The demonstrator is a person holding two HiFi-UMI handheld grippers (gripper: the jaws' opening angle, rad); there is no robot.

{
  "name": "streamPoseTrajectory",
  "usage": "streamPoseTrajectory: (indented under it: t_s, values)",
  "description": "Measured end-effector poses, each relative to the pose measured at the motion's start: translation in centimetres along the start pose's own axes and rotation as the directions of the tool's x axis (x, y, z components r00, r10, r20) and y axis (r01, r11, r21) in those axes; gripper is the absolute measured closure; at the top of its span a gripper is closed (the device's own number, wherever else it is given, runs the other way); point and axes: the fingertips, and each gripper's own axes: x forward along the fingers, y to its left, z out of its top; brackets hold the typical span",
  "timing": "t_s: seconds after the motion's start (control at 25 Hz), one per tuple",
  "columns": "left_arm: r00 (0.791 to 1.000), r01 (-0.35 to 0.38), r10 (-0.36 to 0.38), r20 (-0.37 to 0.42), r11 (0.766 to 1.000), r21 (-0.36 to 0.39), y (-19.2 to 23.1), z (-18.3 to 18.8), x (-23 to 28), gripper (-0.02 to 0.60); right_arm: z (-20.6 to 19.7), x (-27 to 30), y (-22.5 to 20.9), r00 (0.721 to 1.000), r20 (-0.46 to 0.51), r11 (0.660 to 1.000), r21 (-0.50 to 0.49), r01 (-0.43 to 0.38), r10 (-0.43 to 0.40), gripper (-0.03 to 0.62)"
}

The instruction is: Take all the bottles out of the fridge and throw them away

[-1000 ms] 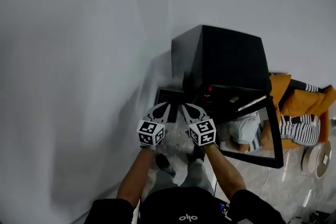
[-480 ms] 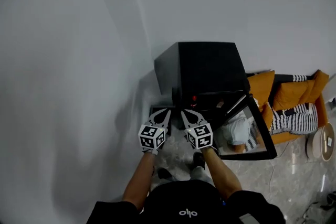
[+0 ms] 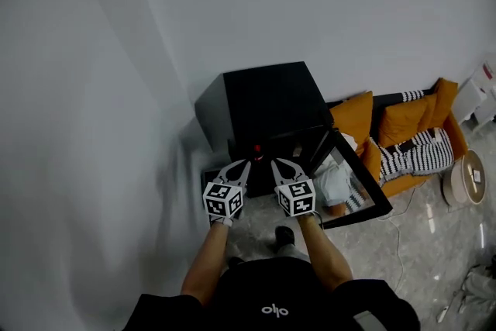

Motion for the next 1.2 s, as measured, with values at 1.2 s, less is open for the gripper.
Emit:
streamPoseTrajectory:
  t_s: [1.2]
  values:
    - [0.997,0.015,-0.013,-0.078,1.000,0.022,-3.8,-4.4,2.1,0.580,-6.8,-0.9,-7.2,0.997,-0.079,0.999,-0.045,0.017,-0.021,0.586]
